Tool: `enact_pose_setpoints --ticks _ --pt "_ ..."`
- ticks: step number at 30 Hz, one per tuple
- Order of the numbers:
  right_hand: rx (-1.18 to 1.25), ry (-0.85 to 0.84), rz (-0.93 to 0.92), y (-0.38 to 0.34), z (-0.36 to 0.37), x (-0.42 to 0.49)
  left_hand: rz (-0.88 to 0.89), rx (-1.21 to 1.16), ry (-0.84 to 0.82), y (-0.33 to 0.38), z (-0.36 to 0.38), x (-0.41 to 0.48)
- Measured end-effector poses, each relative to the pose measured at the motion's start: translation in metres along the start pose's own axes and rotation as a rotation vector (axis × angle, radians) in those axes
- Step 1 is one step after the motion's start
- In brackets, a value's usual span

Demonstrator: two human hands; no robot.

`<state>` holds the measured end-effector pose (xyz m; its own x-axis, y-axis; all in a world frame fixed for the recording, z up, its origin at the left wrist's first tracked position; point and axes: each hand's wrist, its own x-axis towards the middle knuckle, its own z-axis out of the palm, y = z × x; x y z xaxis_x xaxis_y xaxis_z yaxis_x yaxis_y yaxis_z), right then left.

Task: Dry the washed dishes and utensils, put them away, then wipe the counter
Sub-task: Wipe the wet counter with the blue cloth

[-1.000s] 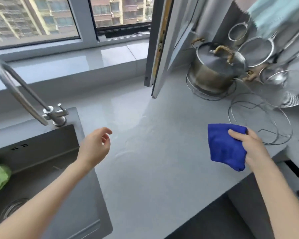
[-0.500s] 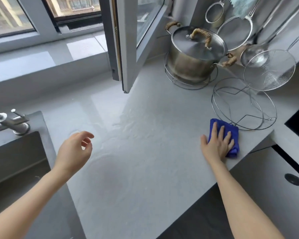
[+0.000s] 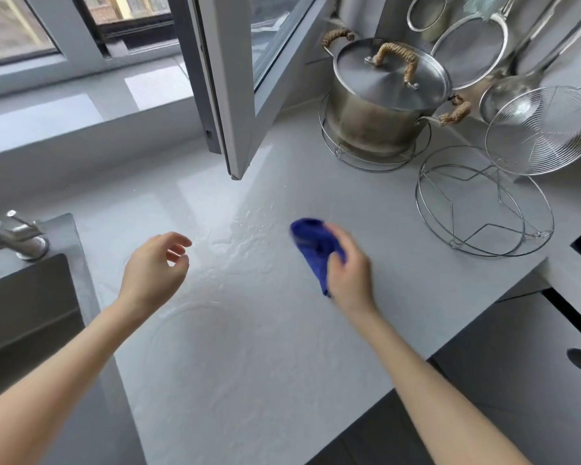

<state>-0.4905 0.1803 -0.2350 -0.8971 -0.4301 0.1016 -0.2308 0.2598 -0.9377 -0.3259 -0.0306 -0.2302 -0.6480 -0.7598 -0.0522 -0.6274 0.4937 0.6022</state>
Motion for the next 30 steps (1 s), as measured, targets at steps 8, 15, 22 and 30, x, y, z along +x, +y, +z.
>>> enact_pose_setpoints --ticks 8,15,22,30 --pt "-0.787 0.011 0.082 0.044 -0.105 0.085 -0.045 0.016 0.013 -0.005 -0.003 0.004" --pt "-1.243 -0.229 0.068 0.111 -0.073 0.1 -0.071 0.01 0.016 -0.013 0.002 0.007" --pt "-1.206 -0.043 0.208 0.096 -0.017 0.157 -0.124 -0.044 0.06 -0.029 -0.008 0.0" --pt "-1.333 -0.175 -0.3 0.064 0.07 0.088 -0.193 -0.047 0.074 -0.045 -0.025 -0.019"
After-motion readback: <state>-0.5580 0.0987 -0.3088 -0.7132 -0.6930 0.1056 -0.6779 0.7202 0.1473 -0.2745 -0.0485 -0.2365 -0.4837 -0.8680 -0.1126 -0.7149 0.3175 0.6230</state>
